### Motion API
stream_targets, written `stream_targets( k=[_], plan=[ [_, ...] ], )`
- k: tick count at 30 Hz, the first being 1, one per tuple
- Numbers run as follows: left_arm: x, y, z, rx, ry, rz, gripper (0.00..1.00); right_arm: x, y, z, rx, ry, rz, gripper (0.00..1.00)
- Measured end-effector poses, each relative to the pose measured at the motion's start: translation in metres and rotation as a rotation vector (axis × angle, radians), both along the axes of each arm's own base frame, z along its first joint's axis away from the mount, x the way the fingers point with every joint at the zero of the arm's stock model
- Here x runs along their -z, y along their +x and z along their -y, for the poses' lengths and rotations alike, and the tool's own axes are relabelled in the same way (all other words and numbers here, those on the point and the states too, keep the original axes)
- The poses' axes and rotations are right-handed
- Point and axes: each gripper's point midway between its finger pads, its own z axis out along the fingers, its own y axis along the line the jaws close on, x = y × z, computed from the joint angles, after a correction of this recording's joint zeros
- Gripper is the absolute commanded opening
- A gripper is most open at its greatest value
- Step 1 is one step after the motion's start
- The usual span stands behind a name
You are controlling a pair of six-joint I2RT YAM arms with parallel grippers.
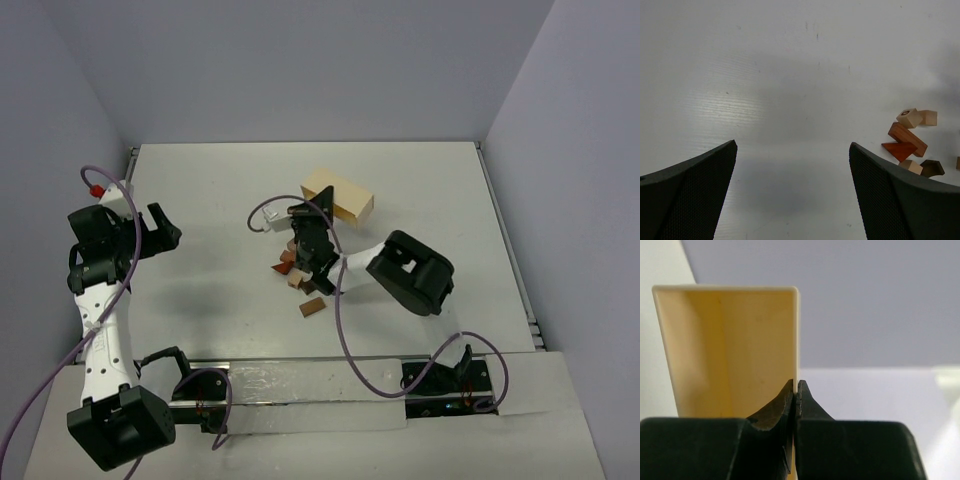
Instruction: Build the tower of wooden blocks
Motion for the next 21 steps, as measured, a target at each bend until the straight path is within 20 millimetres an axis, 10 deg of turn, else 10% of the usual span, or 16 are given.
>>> stream_targets(
  k=[5, 10, 21],
  plan=[
    [-0.001, 0.000, 0.001, 0.009, -0.007, 0.003, 0.99, -0.056, -0.006, 0.049, 0.058, 0.388, -0.058, 0.00],
    [0.000, 0.001, 0.004, 0.021, -0.016, 0.001, 0.99, -0.097, -0.003, 0.057, 0.007, 0.722, -0.173, 0.00],
    [-0.002, 0.000, 0.007, 0.042, -0.021, 0.013, 0.99, 0.007, -0.043, 0.076, 0.123, 0.852, -0.696, 0.00]
  ],
)
